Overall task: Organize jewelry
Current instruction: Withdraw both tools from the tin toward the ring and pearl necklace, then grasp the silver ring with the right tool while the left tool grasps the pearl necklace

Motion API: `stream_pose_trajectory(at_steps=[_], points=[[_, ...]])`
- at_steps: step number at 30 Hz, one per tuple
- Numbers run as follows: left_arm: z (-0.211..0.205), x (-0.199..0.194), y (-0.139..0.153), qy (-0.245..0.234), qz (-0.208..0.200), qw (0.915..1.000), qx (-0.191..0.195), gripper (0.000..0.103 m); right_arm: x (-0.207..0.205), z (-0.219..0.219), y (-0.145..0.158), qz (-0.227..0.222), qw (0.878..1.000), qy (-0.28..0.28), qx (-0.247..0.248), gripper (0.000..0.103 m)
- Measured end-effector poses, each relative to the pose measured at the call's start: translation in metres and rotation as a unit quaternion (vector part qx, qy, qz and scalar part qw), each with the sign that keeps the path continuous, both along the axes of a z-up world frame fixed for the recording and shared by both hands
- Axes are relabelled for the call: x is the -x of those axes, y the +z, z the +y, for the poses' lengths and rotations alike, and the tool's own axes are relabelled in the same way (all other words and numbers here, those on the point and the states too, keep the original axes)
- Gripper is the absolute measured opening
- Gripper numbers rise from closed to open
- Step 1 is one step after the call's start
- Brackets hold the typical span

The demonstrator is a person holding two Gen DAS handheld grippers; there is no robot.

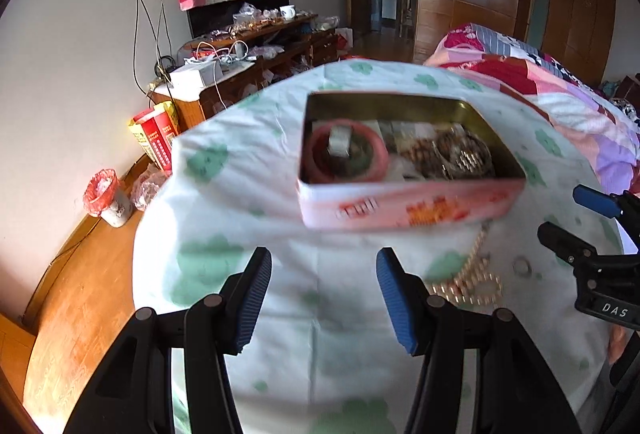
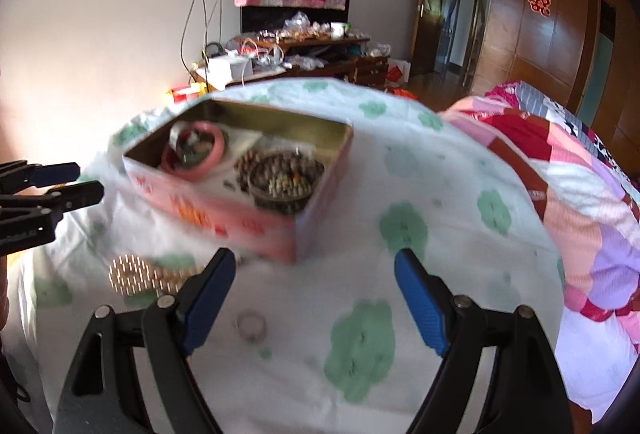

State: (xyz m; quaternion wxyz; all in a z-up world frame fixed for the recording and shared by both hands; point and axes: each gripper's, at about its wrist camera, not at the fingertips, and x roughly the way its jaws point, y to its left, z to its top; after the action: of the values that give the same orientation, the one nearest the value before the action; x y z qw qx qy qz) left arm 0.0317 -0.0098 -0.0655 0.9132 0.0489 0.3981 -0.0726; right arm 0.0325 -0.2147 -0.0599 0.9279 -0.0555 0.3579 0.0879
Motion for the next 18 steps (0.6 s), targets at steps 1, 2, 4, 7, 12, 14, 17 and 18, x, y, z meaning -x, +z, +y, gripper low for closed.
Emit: stream_pose_trajectory(at_steps=[1,2,4,7,12,14,17,18], points=[[-0.002,0.001,-0.003,-0.003,0.003,1.0000,0.000,0.056,0.003,0.000,-0.004,0.004,1.000,0.000,0.003,0.084],[-0.005,0.001,-0.005,-0.008,0.007,0.9999,-0.002,0.056,0.006,0.001,-0.008,0.010,1.000,0.003,0.007,0.084],[-0.009,0.001,-0.008,-0.008,0.011,0.9999,-0.009,0.056,0.009,0.003,-0.015,0.019,1.000,0.007,0.015,0.084],[-0.011,-0.002,-0.015,-0.013,0.026,0.9996,-0.007,0.056,0.010,0.008,-0.020,0.030,0.999,0.019,0.021,0.083],[-0.013,-0.003,-0.025,-0.012,0.040,0.9991,-0.012,0.056,0.008,0.016,-0.026,0.052,0.998,0.039,0.024,0.066],[-0.013,-0.004,-0.027,-0.014,0.044,0.9989,-0.009,0.056,0.008,0.019,-0.029,0.061,0.997,0.046,0.027,0.060],[-0.015,-0.003,-0.027,-0.019,0.045,0.9988,-0.004,0.056,0.006,0.019,-0.032,0.074,0.996,0.049,0.022,0.057],[-0.015,-0.003,-0.027,-0.020,0.045,0.9988,-0.004,0.056,0.005,0.018,-0.032,0.077,0.996,0.050,0.017,0.057]])
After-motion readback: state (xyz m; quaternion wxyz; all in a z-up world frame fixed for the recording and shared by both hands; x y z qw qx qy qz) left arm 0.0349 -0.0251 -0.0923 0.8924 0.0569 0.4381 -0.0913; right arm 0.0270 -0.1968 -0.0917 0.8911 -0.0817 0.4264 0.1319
